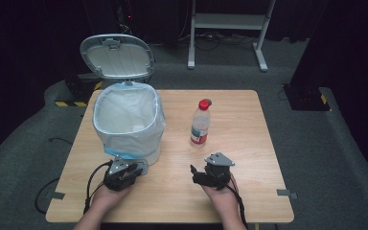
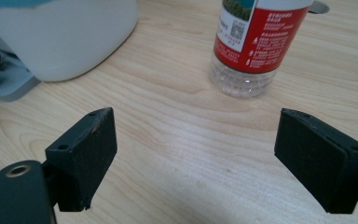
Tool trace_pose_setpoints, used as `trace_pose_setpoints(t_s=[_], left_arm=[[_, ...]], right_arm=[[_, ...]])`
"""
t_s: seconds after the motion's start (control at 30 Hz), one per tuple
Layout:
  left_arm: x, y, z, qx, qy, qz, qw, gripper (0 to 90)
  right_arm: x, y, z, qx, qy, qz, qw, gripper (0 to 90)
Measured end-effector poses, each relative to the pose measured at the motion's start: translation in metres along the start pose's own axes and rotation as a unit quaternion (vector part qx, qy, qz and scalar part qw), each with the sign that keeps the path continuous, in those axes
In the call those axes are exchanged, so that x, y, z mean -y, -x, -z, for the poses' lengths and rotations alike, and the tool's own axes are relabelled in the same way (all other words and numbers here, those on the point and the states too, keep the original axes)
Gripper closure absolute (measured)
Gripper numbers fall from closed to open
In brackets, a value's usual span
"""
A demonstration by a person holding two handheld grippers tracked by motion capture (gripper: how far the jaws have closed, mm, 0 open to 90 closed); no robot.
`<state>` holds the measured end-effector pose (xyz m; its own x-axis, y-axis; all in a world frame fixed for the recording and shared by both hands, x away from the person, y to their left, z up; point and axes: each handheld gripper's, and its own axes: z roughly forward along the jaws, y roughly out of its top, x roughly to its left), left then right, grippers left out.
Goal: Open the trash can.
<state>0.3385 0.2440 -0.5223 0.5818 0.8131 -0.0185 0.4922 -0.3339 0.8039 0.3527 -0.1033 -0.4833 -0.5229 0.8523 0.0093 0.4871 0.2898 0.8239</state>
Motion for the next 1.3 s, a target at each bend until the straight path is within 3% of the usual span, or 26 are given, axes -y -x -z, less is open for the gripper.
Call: trace_pose_setpoints(t_s=[0.3,0.53,0.9,1.1,1.3], left_arm=[[0.0,-0.003,0.0,0.01,-0.002,0.002,1.0,64.1],[0.0,0.0,0.0,0.0,-0.003,-0.007,1.0,64.6],[0.0,0.0,0.0,0.002,-0.003,-0.006,1.0,64.5],[0.0,-0.001,0.0,0.002,-0.003,-0.005,1.0,64.5],[0.0,-0.001,0.0,0.005,-0.003,-0.003,1.0,64.5]], right_arm=[[-0.019,0.012,-0.004,0.019,-0.006,-0.014,0.9997,13.0],[-0.031,0.017,-0.011,0.029,-0.017,-0.025,0.9991,13.2],[-0.056,0.026,-0.01,0.036,0.011,-0.031,0.9988,13.0],[-0.075,0.031,-0.019,0.044,0.032,-0.032,0.998,12.9],[-0.088,0.036,-0.036,0.055,0.031,-0.036,0.9974,12.9]])
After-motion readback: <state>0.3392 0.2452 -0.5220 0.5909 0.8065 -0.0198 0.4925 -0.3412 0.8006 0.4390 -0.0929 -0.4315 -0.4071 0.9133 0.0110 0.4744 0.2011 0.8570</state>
